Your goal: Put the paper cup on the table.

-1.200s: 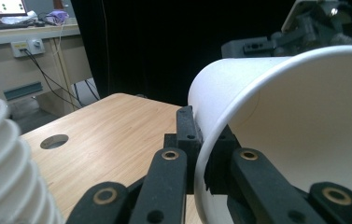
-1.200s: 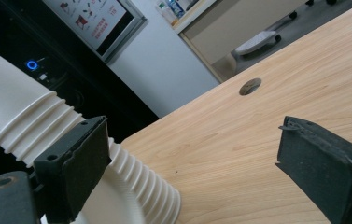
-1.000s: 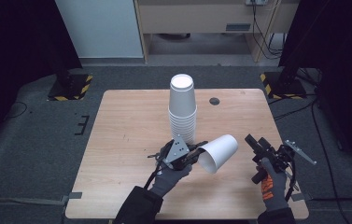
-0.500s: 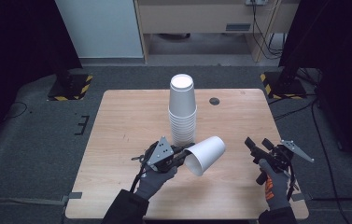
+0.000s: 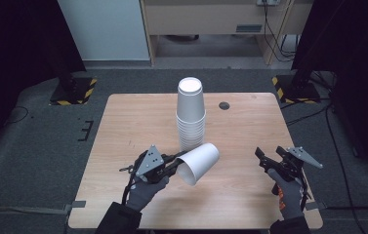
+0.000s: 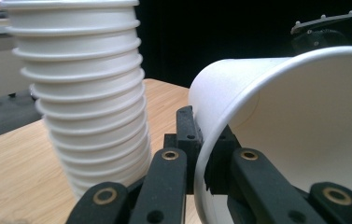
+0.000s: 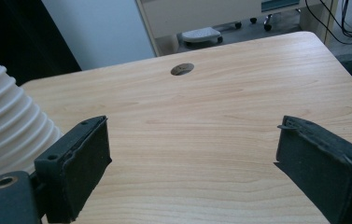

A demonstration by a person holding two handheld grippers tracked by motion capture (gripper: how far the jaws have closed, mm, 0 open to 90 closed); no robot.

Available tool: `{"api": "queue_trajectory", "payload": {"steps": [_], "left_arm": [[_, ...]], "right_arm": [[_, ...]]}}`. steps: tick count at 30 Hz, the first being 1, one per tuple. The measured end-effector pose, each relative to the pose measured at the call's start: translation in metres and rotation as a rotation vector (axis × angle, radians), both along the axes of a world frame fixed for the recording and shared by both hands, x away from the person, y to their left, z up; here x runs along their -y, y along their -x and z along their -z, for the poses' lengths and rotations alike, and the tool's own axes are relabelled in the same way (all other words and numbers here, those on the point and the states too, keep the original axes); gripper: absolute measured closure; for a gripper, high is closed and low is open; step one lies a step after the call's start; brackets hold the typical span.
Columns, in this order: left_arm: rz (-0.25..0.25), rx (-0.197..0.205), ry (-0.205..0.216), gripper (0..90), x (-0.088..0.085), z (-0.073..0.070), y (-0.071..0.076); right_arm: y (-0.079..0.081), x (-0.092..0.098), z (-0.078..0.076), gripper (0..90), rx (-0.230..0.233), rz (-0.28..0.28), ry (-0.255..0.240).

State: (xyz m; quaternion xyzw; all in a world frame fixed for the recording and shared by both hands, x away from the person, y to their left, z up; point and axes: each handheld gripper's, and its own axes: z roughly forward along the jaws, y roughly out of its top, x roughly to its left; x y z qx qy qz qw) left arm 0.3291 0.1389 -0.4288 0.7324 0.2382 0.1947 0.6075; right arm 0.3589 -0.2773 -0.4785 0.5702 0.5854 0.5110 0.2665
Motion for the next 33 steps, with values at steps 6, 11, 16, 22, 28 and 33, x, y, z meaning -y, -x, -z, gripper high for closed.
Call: {"api": "queue_trajectory", "payload": {"steps": [6, 11, 16, 22, 28, 33], "left_arm": [[-0.036, -0.007, -0.01, 86.1, -0.023, 0.003, 0.007], [-0.077, -0.011, -0.009, 86.1, -0.044, 0.003, 0.011], [-0.114, -0.012, -0.009, 86.2, -0.061, 0.003, 0.016], [-0.194, -0.01, -0.007, 86.3, -0.087, 0.004, 0.018], [-0.265, -0.011, -0.01, 86.3, -0.107, 0.004, 0.016], [-0.324, -0.024, -0.025, 86.2, -0.123, 0.004, 0.014]], "right_arm": [[-0.001, -0.001, 0.004, 10.1, -0.018, -0.003, 0.071], [-0.004, -0.003, 0.01, 10.1, -0.042, -0.016, 0.134], [-0.005, -0.005, 0.013, 9.9, -0.065, -0.035, 0.158], [-0.007, -0.006, 0.017, 9.8, -0.086, -0.044, 0.199], [-0.01, -0.007, 0.027, 9.3, -0.146, -0.063, 0.277], [-0.013, -0.009, 0.034, 8.5, -0.188, -0.071, 0.342]]}}
